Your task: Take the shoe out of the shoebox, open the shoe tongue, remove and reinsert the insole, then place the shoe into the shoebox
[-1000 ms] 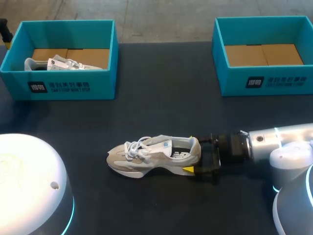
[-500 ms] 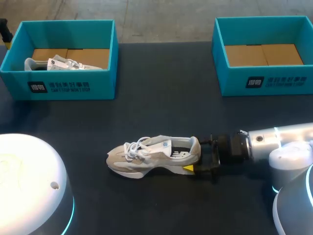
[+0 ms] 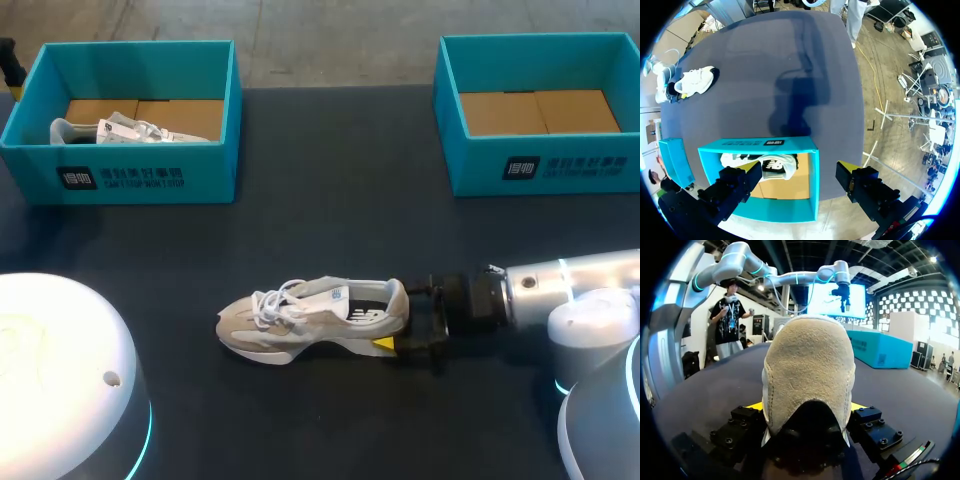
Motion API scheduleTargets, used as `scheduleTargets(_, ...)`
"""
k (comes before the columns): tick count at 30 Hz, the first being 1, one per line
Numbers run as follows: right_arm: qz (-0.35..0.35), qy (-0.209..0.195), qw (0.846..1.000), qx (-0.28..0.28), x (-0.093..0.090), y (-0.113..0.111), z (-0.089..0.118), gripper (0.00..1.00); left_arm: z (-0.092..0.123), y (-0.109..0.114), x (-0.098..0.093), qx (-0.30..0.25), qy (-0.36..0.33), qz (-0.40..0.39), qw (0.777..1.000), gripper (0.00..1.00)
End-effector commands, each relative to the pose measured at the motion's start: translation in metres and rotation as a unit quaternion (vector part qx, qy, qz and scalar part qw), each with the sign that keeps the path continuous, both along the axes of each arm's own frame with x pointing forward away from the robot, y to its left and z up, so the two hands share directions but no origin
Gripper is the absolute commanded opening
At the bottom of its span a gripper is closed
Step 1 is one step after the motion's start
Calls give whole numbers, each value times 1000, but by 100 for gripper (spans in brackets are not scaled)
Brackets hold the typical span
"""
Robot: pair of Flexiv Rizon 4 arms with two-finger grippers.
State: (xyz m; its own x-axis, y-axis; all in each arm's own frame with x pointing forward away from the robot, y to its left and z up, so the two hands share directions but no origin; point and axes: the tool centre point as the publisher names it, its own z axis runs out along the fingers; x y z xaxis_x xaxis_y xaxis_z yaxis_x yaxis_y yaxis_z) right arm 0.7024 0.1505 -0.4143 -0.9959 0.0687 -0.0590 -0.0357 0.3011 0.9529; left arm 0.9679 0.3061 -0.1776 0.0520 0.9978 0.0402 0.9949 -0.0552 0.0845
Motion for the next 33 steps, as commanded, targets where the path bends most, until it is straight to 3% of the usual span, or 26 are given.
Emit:
scheduleTargets(1, 0, 1, 1000, -3, 1, 4, 0, 0, 0, 0, -1, 1, -2, 0, 1000, 100)
scheduleTargets(5, 0, 1, 1000, -3, 1, 4, 0, 0, 12, -16, -18, -29, 14, 53, 998, 100)
scheduleTargets(10, 0, 1, 1000, -3, 1, 4, 0, 0, 18, -33, -43, -18, 24, 156, 987, 100)
scheduleTargets(13, 0, 1, 1000, -3, 1, 4, 0, 0, 18, -43, -55, -2, 30, 227, 974, 100)
scheduleTargets(17, 0, 1, 1000, -3, 1, 4, 0, 0, 18, -58, -79, -29, 31, 298, 954, 100)
scheduleTargets(33, 0, 1, 1000, -3, 1, 4, 0, 0, 18, -58, -79, -29, 31, 298, 954, 100)
